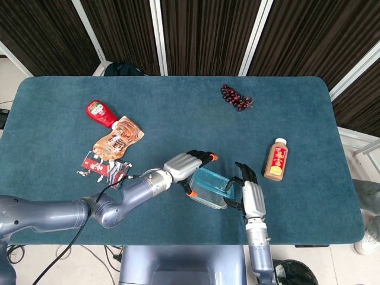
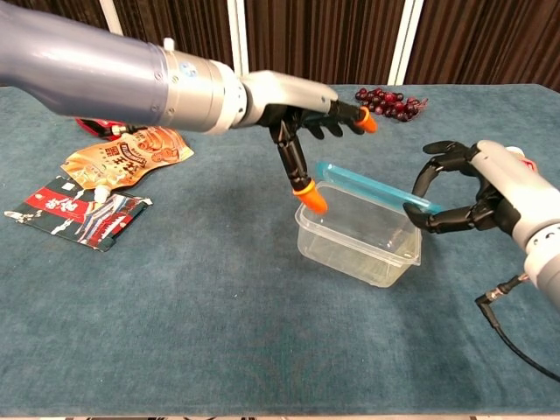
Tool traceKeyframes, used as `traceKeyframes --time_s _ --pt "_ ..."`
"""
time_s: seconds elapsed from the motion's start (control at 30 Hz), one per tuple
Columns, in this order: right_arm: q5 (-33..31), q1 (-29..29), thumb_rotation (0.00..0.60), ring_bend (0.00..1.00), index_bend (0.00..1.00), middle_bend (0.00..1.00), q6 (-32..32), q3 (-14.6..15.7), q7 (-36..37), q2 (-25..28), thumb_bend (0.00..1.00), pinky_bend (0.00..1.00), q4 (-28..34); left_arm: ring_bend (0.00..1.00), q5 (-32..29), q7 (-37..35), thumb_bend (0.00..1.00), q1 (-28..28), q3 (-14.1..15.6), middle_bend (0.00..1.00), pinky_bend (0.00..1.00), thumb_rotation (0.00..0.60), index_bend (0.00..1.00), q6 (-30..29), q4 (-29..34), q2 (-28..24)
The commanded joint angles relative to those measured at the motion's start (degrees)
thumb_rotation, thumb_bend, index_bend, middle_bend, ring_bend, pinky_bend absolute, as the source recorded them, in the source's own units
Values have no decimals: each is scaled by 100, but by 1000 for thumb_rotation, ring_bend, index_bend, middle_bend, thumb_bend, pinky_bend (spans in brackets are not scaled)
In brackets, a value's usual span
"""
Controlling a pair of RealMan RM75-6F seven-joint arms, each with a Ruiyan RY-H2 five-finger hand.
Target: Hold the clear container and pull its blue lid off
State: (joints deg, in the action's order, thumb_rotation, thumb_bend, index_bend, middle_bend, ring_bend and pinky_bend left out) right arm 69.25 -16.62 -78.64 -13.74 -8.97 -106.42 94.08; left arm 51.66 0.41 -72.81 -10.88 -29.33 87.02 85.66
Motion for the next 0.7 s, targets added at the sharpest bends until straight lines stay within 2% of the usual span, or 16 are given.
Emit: traceKeyframes --time_s 0.03,0.43,0.7 --pt "-42 -1 600 0 683 132 -7 -45 -11 23 614 0 59 0 75 -45 0 48 -47 0 57 600 0 -50 79 -80" --pt "-343 -94 600 0 689 134 -28 -392 -211 52 615 0 268 0 195 -164 0 232 -89 0 59 600 0 -228 231 -273" --pt "-705 -334 600 0 692 137 83 -892 -500 153 615 0 72 0 321 -261 0 444 -104 0 59 600 0 -421 397 -506"
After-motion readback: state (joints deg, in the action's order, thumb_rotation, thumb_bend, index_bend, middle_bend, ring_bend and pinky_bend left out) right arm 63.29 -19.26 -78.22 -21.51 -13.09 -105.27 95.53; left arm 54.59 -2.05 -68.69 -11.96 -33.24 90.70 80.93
